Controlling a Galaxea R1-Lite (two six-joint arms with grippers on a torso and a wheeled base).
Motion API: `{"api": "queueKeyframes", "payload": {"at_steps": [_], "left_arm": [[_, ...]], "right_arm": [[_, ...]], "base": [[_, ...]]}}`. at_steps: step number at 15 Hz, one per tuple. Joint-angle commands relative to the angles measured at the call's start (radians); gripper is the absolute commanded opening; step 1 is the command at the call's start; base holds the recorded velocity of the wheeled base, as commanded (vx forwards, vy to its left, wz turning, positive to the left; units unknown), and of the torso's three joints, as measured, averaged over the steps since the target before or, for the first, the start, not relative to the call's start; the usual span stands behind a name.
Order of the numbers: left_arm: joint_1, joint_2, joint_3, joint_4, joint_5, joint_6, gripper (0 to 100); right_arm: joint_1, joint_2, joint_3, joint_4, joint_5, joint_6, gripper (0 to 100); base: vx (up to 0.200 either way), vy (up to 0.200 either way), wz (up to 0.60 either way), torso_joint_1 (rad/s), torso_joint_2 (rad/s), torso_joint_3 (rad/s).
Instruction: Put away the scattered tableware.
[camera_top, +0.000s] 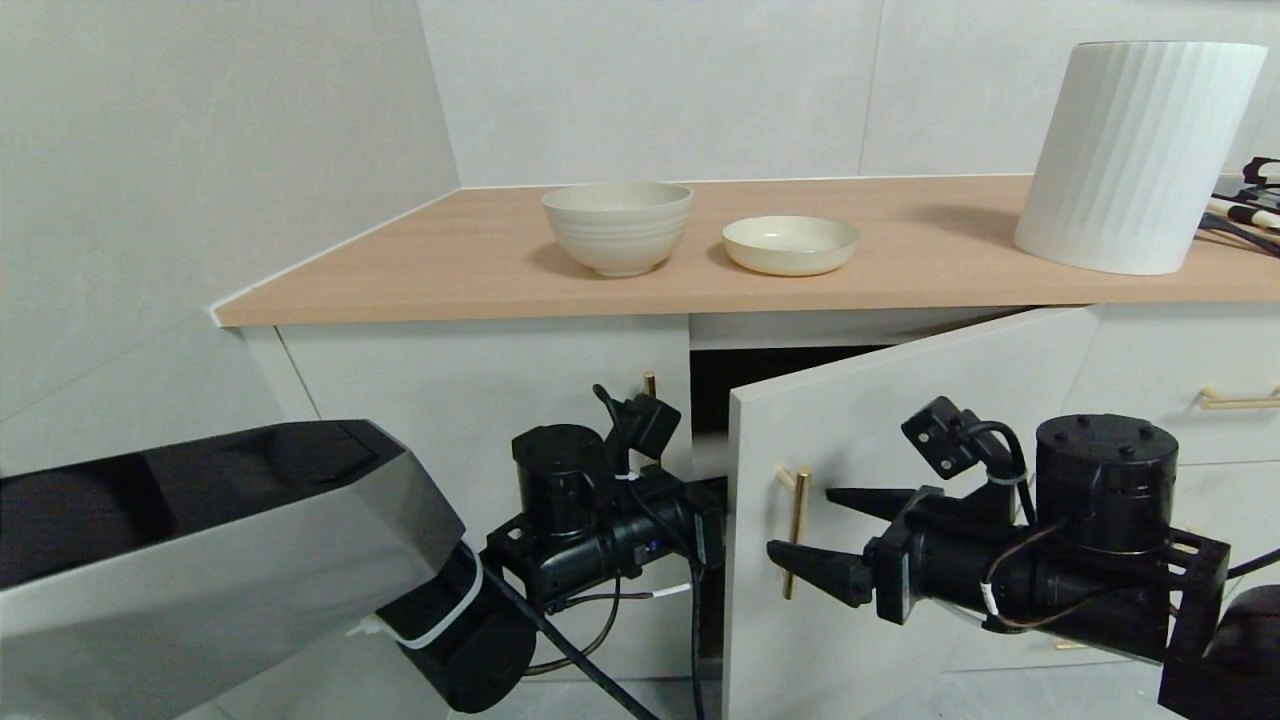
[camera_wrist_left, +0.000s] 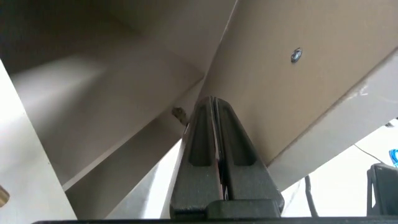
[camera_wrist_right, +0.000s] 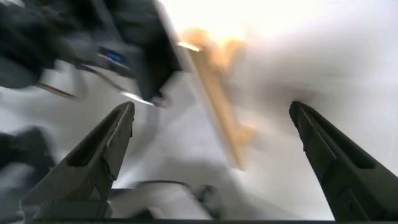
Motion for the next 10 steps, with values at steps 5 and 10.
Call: {"api": "queueKeyframes", "payload": {"at_steps": [5, 10], "left_arm": [[0.001, -0.033, 0.003, 0.029, 0.009, -0.002, 0], [0.001, -0.057, 0.023, 0.045, 0.014, -0.002, 0]], "right_arm": [[-0.012, -0.311, 0.033, 0.489, -0.077, -0.045, 100], [-0.012, -0.401, 0.108, 0.530, -0.083, -0.037, 100]], "base": [[0.000, 0.000, 0.00, 0.000, 0.00, 0.000], [0.000, 0.000, 0.00, 0.000, 0.00, 0.000]]}}
